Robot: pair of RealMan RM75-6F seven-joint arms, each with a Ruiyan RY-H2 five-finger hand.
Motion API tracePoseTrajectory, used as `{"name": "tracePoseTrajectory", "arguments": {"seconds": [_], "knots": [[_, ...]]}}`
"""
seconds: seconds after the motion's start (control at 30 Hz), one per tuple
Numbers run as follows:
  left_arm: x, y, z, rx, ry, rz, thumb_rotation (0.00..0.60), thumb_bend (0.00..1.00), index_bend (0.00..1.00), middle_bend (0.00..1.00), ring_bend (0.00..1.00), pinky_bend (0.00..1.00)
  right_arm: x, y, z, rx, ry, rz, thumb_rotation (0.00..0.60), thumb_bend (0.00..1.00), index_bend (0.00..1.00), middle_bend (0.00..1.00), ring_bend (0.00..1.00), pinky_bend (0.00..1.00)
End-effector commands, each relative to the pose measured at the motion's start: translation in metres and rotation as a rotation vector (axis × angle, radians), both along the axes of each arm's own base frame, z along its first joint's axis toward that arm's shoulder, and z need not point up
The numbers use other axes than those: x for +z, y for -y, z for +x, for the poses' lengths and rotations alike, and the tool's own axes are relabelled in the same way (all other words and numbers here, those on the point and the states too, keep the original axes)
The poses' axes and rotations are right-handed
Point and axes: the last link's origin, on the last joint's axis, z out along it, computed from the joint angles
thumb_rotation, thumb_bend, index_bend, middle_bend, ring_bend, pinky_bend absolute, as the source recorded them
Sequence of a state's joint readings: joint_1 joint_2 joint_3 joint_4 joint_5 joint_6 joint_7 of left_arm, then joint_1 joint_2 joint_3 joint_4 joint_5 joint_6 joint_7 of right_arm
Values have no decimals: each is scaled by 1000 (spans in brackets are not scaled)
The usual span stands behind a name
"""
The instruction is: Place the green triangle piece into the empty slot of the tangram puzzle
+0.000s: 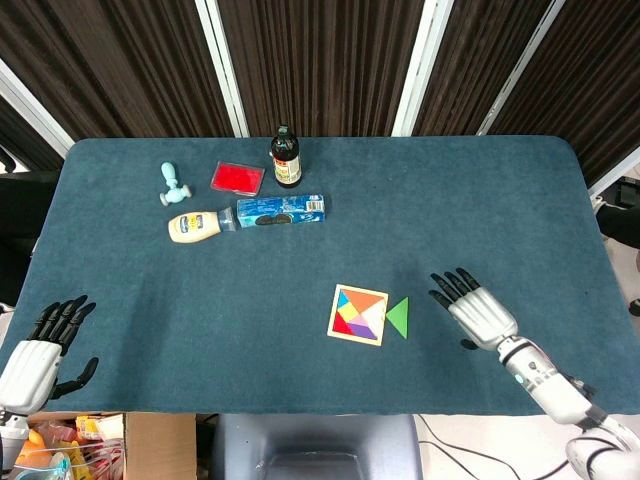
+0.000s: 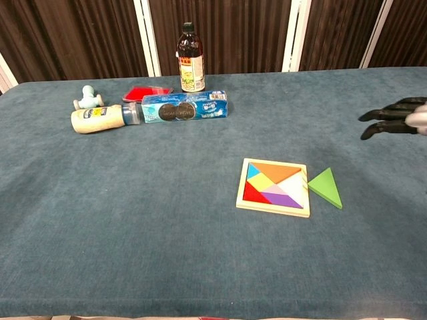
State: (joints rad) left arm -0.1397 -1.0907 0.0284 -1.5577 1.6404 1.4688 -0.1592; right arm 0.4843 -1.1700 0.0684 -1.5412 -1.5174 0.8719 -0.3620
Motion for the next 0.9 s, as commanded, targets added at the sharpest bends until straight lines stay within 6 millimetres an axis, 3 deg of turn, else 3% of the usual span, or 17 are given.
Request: {"name": "tracePoseTrajectory", "arguments": {"seconds": [0.03,0.13,0.37,0.9], "knots": [[1,2,0,-2,-1,5,600,413,0,0,0,30,-15,14,11,8,-30,23,600,268,337,0,0,0],[4,3,-1,-2,4,12,600,413,0,0,0,30,-29,29,23,5,-32,24,600,287,358,0,0,0],[6,4,-2,-4,5,21,600,412,0,0,0,30,-48,34,34,29,-49,35,600,343,395,0,0,0],[8,3,-3,1,11,24,600,413,0,0,0,31,-79,43,41,39,-93,75,600,396,426,0,0,0]]}}
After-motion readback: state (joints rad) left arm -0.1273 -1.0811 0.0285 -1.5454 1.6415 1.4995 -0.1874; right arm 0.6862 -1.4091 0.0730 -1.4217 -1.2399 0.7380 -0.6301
